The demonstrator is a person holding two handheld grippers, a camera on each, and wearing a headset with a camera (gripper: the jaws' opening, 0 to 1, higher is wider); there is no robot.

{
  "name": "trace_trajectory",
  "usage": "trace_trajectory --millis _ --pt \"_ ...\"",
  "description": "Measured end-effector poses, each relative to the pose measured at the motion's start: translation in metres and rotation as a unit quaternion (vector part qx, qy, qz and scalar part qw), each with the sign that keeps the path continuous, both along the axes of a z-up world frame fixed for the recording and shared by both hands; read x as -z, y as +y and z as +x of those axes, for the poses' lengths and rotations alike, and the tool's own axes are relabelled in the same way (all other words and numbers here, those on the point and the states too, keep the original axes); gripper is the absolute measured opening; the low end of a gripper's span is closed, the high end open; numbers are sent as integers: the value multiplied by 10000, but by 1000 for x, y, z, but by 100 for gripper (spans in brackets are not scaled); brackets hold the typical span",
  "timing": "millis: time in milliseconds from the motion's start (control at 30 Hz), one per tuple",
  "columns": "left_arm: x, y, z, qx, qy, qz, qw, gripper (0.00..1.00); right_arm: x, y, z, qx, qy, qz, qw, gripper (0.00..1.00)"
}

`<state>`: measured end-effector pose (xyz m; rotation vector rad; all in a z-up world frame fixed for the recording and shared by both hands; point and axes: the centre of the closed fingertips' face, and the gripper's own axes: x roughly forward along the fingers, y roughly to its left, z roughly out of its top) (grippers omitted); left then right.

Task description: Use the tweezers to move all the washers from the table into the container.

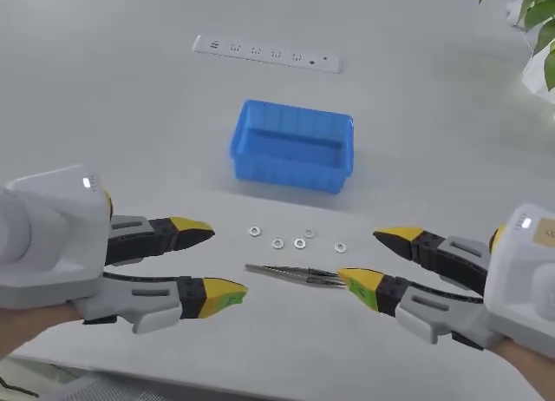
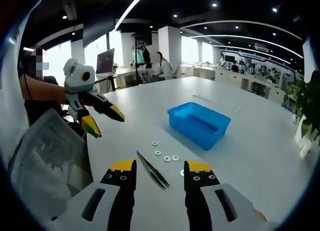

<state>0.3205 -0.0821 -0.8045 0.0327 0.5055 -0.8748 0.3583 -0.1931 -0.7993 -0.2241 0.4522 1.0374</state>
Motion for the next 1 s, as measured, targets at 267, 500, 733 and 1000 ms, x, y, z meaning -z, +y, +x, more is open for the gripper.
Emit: trace_trajectory --millis 267,500,733,1000 --pt "5 -2 2 3 19 45 10000 50 7 1 2 18 49 -32 10000 38" --pt "13 -8 6 145 44 108 9998 48 18 3 2 -77 102 -147 9998 38" --pt "19 -12 12 195 40 113 9997 46 28 8 4 -255 121 -287 9992 38" --pt "26 -15 15 232 35 161 9996 45 35 12 6 -381 112 -369 9985 37"
